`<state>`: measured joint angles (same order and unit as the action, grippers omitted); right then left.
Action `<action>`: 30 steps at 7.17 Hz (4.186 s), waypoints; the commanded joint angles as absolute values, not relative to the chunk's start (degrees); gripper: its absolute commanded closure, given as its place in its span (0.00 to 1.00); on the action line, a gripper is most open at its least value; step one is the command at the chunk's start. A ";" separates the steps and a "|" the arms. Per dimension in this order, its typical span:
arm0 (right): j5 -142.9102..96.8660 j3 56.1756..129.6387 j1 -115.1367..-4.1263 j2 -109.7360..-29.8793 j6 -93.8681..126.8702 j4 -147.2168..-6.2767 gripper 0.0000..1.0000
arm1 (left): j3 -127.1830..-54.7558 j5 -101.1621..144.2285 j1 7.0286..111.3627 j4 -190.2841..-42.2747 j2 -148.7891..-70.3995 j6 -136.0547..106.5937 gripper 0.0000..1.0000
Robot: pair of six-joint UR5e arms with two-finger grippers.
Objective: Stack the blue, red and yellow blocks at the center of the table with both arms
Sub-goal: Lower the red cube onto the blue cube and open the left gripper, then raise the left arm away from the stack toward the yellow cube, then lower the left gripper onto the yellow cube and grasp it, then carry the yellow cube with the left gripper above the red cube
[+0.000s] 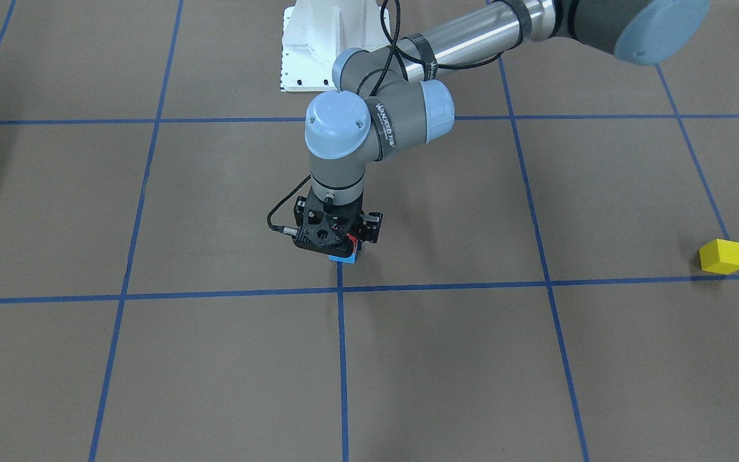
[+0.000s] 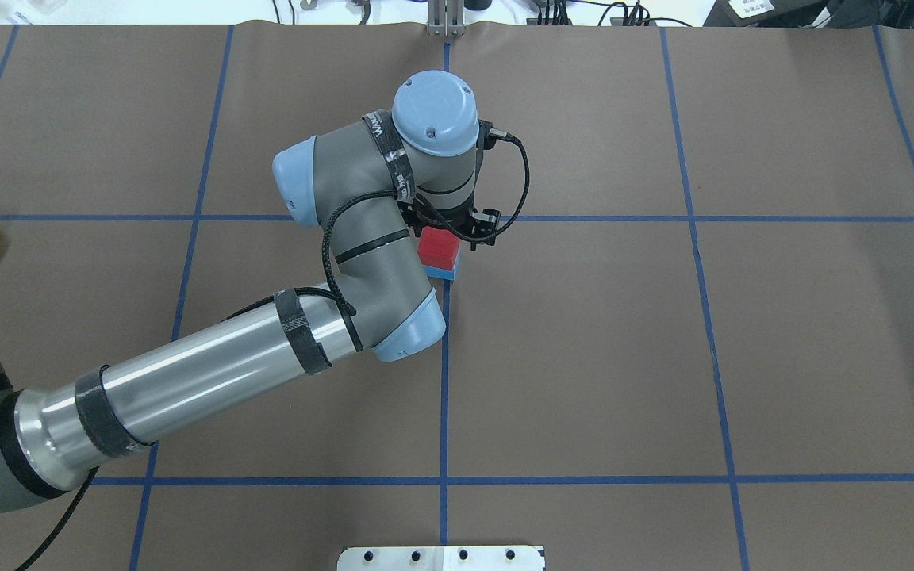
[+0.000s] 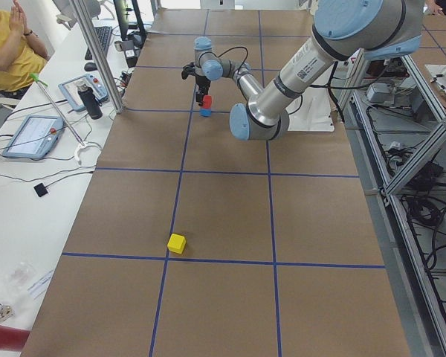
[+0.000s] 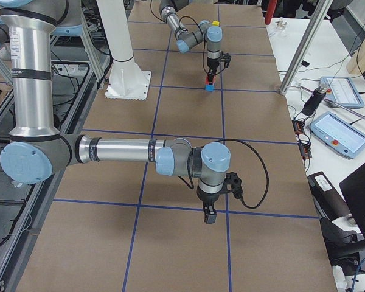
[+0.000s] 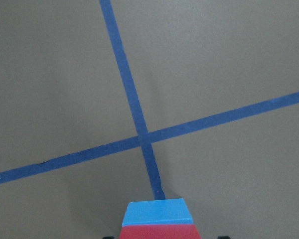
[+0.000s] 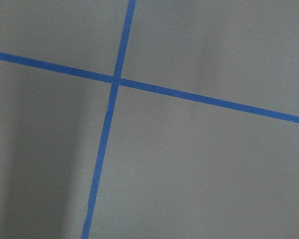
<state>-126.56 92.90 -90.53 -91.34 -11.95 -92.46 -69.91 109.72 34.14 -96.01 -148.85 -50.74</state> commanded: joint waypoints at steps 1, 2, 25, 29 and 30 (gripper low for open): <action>-126.56 92.90 -90.53 -91.41 -11.95 -92.46 0.00 | -73.98 111.08 37.16 -94.93 -148.71 -50.45 0.01; -126.56 92.99 -90.53 -91.49 -11.95 -92.46 0.00 | -77.05 114.05 40.22 -91.70 -147.58 -46.01 0.01; -128.67 91.76 -90.53 -91.41 -12.48 -88.86 0.00 | -65.48 127.53 69.09 -130.78 -99.40 -15.38 0.07; -128.67 91.14 -90.44 -91.41 -12.39 -87.28 0.00 | -69.85 126.47 68.03 -129.21 -100.45 -15.55 1.00; -128.76 91.06 -90.44 -91.41 -12.39 -87.28 0.00 | -71.61 126.56 68.03 -123.54 -103.85 -15.64 1.00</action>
